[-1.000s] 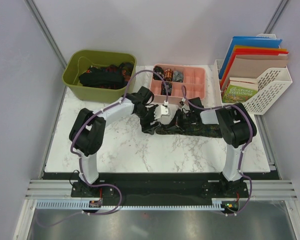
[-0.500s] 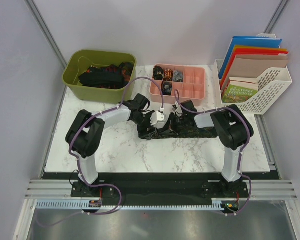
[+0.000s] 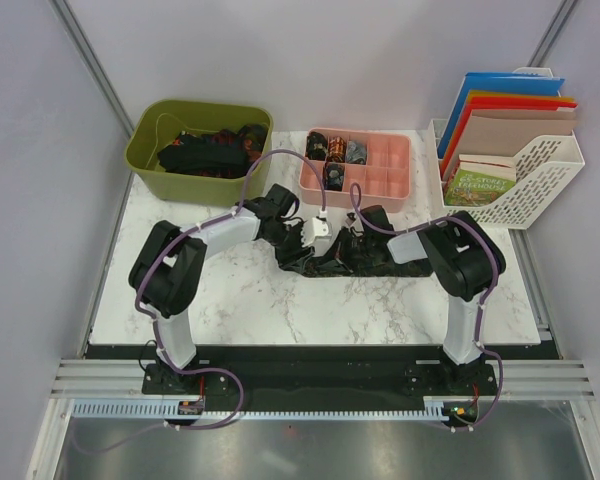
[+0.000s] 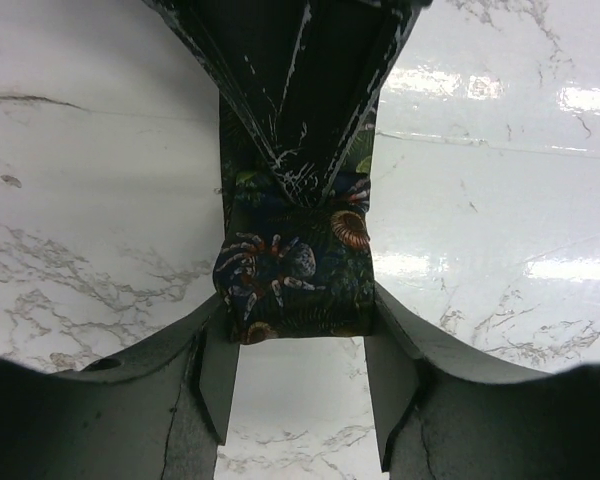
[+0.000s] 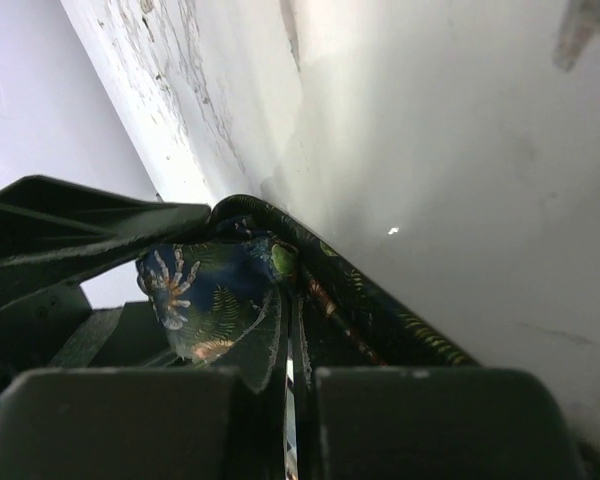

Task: Roll the ties
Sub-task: Roll the tie at the center of the board.

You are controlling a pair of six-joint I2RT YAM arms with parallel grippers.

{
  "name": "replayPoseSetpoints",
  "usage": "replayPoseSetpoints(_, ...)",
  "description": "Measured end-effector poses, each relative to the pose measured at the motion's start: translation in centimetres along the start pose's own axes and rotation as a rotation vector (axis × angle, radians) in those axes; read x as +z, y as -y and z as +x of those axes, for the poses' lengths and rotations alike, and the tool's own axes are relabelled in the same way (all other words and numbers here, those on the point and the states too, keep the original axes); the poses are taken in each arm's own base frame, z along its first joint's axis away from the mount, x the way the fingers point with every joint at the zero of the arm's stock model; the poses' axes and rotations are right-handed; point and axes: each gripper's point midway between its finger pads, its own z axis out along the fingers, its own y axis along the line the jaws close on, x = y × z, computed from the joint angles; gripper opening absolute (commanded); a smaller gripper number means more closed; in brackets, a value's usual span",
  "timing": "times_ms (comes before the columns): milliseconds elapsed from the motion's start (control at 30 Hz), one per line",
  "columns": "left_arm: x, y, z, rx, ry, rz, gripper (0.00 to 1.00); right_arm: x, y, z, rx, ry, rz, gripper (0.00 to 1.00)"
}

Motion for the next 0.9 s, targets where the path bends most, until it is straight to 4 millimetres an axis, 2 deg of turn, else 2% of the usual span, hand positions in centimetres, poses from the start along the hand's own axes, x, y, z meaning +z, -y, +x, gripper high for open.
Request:
replayPoseSetpoints(300, 0.6, 0.1, -2.2, 0.037, -0.020, -0.002, 0.51, 0.4, -0.3, -0.1, 0.014, 0.028, -0.013, 0.00)
replayPoseSetpoints(467, 1.1, 0.2, -2.4, 0.049, -0.051, 0.004, 0.50, 0.4, -0.3, -0.1, 0.023, 0.037, -0.023, 0.00)
replayPoseSetpoints(567, 1.2, 0.2, -2.4, 0.058, -0.061, 0.004, 0.45, 0.4, -0.3, 0.0, 0.029, 0.045, -0.031, 0.01)
replayPoseSetpoints(667, 1.4, 0.2, -2.3, 0.081, -0.079, -0.002, 0.35, 0.4, -0.3, 0.0, 0.033, 0.049, -0.038, 0.06)
replayPoseSetpoints(733, 1.6, 0.3, -2.1, 0.104, -0.101, -0.007, 0.33, 0.4, -0.4, 0.0, 0.031, 0.049, -0.041, 0.12)
replayPoseSetpoints(900, 2.0, 0.2, -1.5, 0.136, -0.165, -0.001, 0.27, 0.4, -0.5, 0.0, 0.029, 0.045, -0.045, 0.20)
